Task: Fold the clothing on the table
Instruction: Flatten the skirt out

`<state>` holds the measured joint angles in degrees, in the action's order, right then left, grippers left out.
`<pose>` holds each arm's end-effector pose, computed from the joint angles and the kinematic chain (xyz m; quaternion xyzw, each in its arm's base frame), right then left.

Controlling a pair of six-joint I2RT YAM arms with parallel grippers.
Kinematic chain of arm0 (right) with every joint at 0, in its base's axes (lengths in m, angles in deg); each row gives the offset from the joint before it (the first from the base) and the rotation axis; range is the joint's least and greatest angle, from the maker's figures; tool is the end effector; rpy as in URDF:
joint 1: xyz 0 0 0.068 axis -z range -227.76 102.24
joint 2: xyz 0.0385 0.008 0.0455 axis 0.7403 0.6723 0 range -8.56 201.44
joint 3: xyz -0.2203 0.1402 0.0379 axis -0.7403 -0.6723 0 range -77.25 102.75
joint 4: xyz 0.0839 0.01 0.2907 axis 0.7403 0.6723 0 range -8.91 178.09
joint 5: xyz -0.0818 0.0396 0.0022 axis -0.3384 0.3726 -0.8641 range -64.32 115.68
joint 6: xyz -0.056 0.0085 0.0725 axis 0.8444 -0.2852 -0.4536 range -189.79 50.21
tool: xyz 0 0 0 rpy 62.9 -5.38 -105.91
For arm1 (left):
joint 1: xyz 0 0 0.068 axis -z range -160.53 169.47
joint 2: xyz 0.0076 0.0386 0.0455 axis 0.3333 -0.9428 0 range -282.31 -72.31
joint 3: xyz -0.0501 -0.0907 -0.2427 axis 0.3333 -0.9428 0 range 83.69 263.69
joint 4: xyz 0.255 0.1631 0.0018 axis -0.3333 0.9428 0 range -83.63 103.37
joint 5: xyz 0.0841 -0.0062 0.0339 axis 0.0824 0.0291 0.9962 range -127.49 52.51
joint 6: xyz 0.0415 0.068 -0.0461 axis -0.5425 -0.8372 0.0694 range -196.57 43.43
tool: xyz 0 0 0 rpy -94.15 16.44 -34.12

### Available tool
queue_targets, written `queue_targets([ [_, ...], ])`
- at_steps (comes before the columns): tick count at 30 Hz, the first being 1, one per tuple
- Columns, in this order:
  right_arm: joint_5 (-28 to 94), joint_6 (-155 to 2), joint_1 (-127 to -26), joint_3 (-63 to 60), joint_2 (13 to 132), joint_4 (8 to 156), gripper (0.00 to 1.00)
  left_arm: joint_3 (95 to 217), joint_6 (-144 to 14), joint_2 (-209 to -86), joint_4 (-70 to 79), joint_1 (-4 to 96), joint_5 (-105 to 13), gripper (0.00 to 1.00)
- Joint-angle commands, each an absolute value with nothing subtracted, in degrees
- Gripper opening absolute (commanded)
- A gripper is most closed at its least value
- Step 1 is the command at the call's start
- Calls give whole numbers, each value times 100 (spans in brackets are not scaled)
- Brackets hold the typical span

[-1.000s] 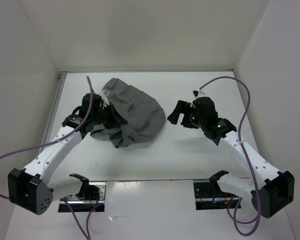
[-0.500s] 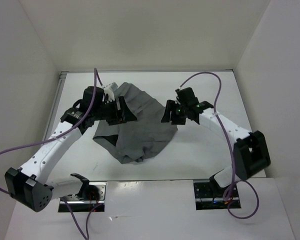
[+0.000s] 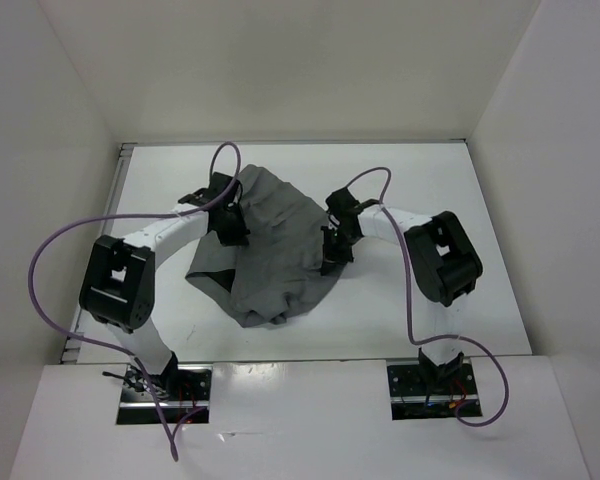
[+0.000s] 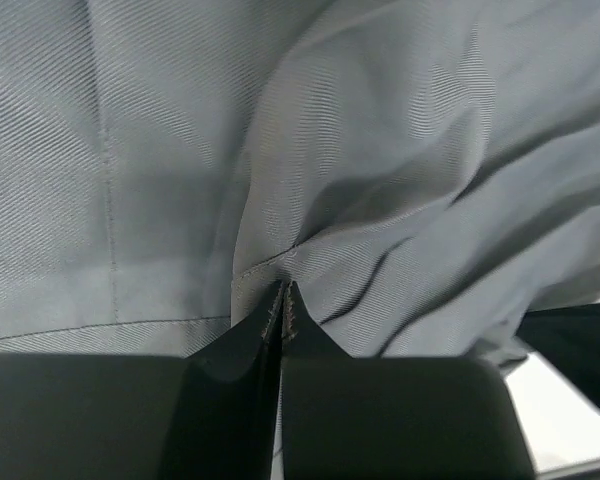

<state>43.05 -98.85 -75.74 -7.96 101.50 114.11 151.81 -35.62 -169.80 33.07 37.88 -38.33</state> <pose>0.3485 0.2131 0.0630 -0.0121 0.9788 0.1979 0.0511 0.3996 -0.1344 0.1468 -0.1848 0.9385 -0.1506 0.2499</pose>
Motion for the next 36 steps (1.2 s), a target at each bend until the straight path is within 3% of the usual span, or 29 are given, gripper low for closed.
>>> queue_targets([
  [1,4089,-9853,-7221,-292,10437,11475,0,15032,-3474,-17038,3107,3792,-3573,0],
  [8,2781,-9739,-6631,1598,11140,11959,0,14092,-3299,-17092,2485,4222,-4538,0],
  [12,1804,-9661,-6578,2390,11115,11740,0,14195,-3149,-17276,2220,4495,-5031,0],
  [14,2109,-9555,-6577,2303,10835,11432,2,14354,-3149,-17416,2140,4557,-5172,0],
  [18,3225,-9326,-6638,2057,10106,11650,18,14758,-3096,-17610,2088,4680,-5234,0],
  [23,3350,-9404,-7376,952,8753,12108,19,14970,-3096,-17927,2088,4742,-5129,0],
  [26,3771,-9694,-7605,-355,8321,12108,19,15198,-3096,-18041,2149,4742,-4945,0],
  [30,4237,-9800,-7737,-1210,8267,11976,19,15453,-3043,-18181,2149,4742,-4883,0],
  [36,4300,-9695,-7449,-1003,9170,11828,19,15849,-3043,-18428,2272,4689,-4883,0],
])
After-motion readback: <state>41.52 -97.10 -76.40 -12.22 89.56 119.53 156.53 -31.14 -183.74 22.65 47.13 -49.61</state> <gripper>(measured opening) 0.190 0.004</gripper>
